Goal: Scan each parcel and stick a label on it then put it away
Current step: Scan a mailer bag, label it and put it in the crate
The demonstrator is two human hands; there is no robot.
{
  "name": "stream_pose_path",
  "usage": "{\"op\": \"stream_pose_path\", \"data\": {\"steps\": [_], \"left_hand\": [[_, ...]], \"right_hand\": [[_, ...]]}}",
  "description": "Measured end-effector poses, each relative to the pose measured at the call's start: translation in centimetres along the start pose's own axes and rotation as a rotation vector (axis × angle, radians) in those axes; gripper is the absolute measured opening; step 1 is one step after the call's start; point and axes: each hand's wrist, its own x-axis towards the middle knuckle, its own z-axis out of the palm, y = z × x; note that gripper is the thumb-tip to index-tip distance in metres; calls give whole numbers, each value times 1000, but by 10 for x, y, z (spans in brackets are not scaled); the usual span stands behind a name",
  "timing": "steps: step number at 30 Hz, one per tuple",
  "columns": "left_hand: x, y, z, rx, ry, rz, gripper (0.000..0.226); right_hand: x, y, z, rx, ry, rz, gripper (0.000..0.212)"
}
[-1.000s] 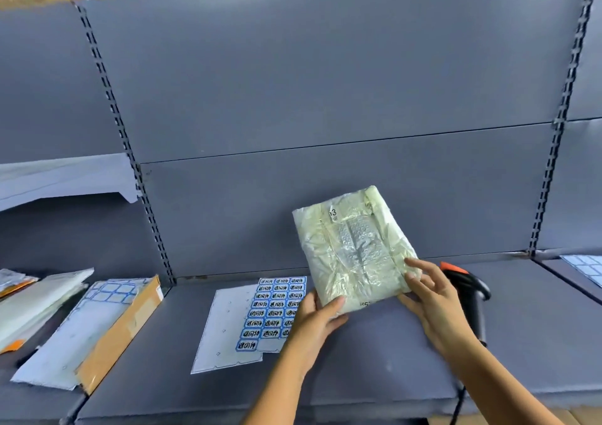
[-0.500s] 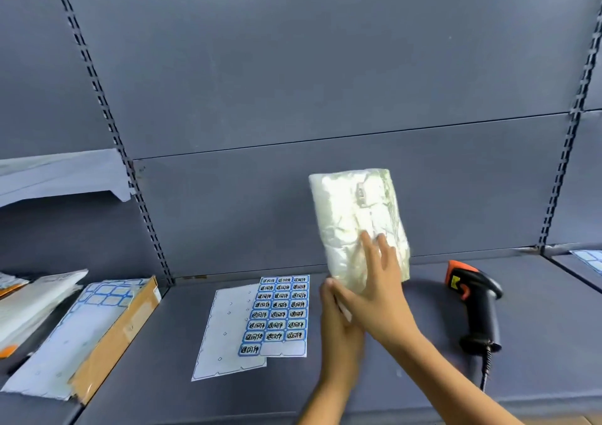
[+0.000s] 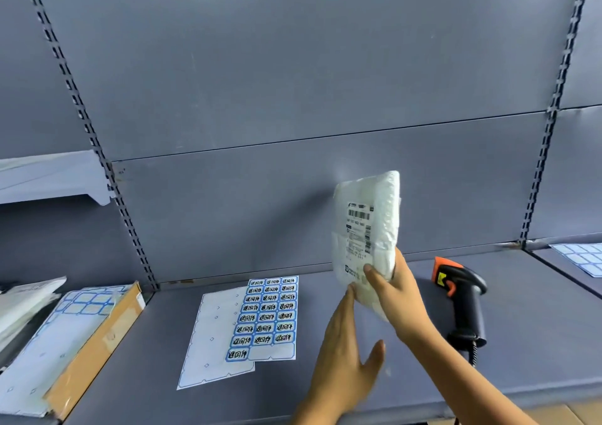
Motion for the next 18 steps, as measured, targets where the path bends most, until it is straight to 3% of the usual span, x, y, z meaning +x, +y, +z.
{"op": "stream_pose_path", "data": {"steps": [6,9,12,18], "left_hand": [[20,-18,-35,-304,315,-333,64],[39,-20,-55,-570,322,-428,44],[52,-19,-66,-638,222,-427,13],[42,-17,-58,-687,224,-407,13]], "right_hand": [[4,-14,-20,451,-140,153,36],[0,-15,-29,505,-238,257,42],[-5,-10,-34,495,-275,349,49],[-5,-6,-40,461,-274,380,51]]}}
